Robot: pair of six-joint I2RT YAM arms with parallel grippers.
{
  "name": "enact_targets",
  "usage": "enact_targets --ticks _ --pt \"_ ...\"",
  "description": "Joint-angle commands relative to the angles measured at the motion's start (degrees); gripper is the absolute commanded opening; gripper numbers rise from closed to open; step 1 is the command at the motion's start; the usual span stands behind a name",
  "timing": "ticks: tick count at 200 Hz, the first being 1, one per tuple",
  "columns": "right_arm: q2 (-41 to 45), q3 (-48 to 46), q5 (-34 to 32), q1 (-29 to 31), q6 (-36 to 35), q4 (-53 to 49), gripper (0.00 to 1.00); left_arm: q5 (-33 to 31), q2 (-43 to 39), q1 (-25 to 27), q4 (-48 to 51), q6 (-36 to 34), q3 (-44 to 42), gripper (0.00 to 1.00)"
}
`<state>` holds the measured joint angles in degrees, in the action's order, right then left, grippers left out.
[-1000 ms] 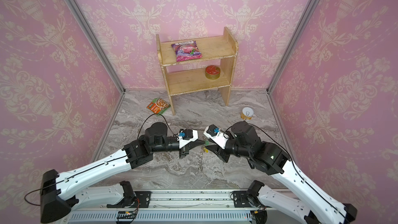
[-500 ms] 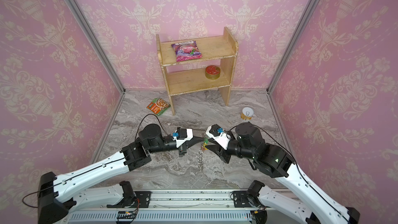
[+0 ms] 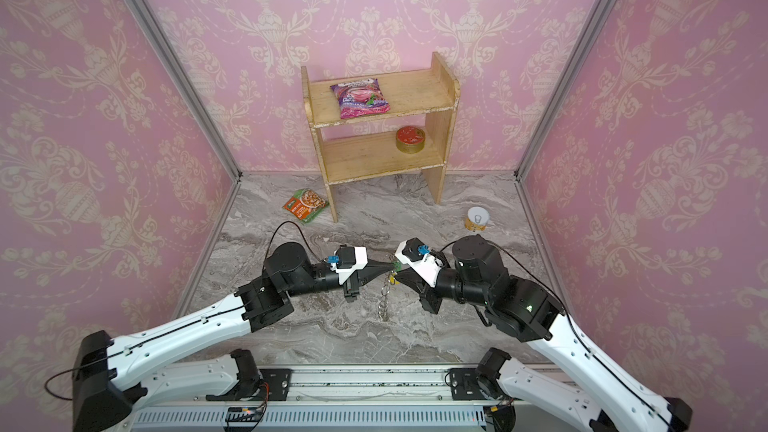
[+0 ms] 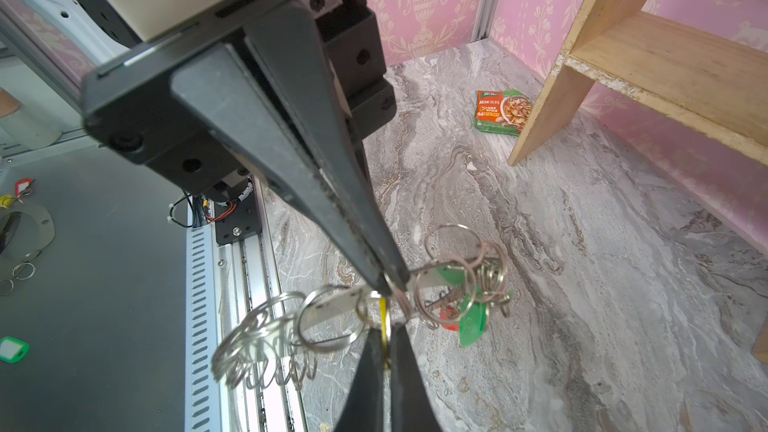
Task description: Put the keys on the keyring
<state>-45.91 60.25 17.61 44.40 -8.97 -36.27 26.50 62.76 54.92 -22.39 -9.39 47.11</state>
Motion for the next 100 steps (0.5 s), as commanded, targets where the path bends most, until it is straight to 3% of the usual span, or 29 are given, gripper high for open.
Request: enact_targets --ticks 1,38,100 --pt "0.94 -0.62 1.58 0.37 0.44 1.18 0.02 -0.19 -0.41 -0.24 -8.56 2.84 -0.91 0.0" --pt "1.57 -2.78 3.13 0.4 2.47 3.66 0.0 -1.05 0.41 -1.19 -20.27 7.14 -4.45 0.0" --pt "-0.48 -6.26 5.22 1.04 5.63 10.27 0.0 0.56 3.12 -2.7 -29.37 13.08 -4.75 0.0"
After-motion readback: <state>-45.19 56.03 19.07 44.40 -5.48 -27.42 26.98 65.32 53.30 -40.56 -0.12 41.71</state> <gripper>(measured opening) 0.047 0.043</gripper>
